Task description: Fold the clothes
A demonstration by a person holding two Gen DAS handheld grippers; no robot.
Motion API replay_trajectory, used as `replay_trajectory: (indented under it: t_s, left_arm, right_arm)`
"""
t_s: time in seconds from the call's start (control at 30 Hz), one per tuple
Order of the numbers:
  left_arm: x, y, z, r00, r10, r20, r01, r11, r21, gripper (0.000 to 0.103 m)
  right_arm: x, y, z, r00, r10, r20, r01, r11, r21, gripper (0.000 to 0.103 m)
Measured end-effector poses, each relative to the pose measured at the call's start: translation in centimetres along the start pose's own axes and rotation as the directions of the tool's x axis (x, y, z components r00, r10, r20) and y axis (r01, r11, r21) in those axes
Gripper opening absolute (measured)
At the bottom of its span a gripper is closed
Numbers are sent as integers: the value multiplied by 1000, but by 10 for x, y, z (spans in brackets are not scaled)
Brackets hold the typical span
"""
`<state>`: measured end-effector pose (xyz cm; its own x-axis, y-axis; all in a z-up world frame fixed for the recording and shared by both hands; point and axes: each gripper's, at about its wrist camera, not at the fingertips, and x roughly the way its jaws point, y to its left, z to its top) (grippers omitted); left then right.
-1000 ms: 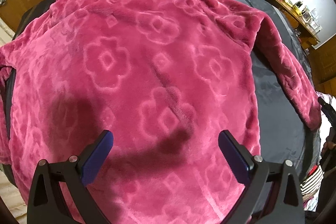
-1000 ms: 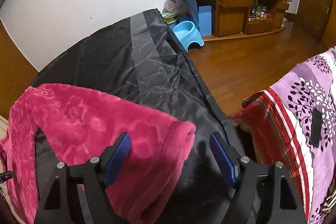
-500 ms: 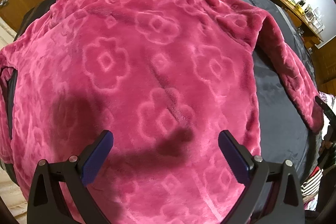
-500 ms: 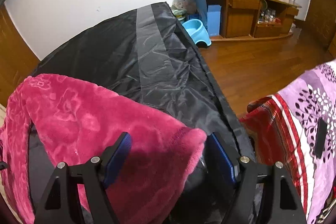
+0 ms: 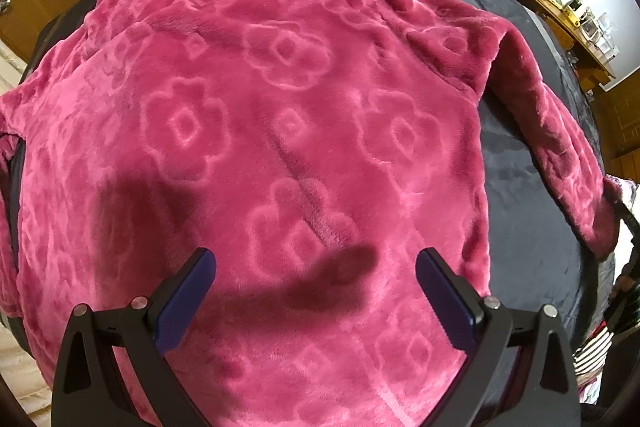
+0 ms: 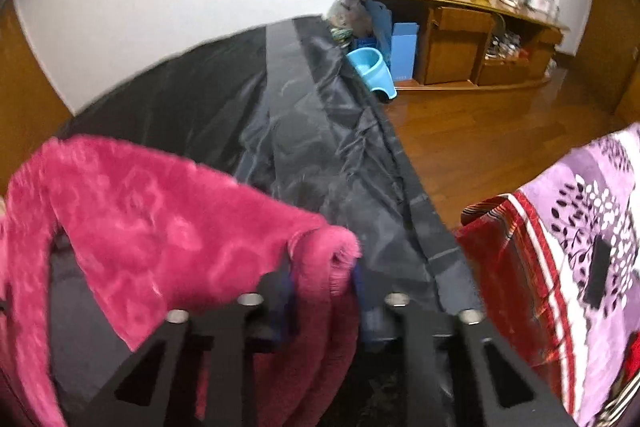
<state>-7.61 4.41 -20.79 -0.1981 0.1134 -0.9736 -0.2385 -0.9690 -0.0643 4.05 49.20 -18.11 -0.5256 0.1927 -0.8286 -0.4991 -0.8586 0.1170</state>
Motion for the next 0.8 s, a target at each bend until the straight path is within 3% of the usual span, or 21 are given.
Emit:
replay_trajectory:
  t_s: [0.27, 0.53, 0.63, 0.8]
  left_arm:
    - [-2, 4, 5, 1000, -5, 4, 5, 1000, -3, 101]
    - [-3, 17, 6, 1000, -13, 3, 13, 999, -43, 101]
    - [-4, 21, 8, 1000, -23, 9, 24, 999, -48, 101]
    - [-12, 28, 10, 998, -50, 29, 51, 997, -51, 101]
  right_arm:
    - [-55, 13, 43, 984, -7, 178, 7, 1000, 4, 18]
    - [-99, 15, 90, 940, -80, 331, 78, 997, 19, 18]
    - [-106, 22, 112, 936, -57, 348, 53, 998, 20, 18]
    - [-105, 50, 127, 951, 50, 304, -55, 998, 8, 18]
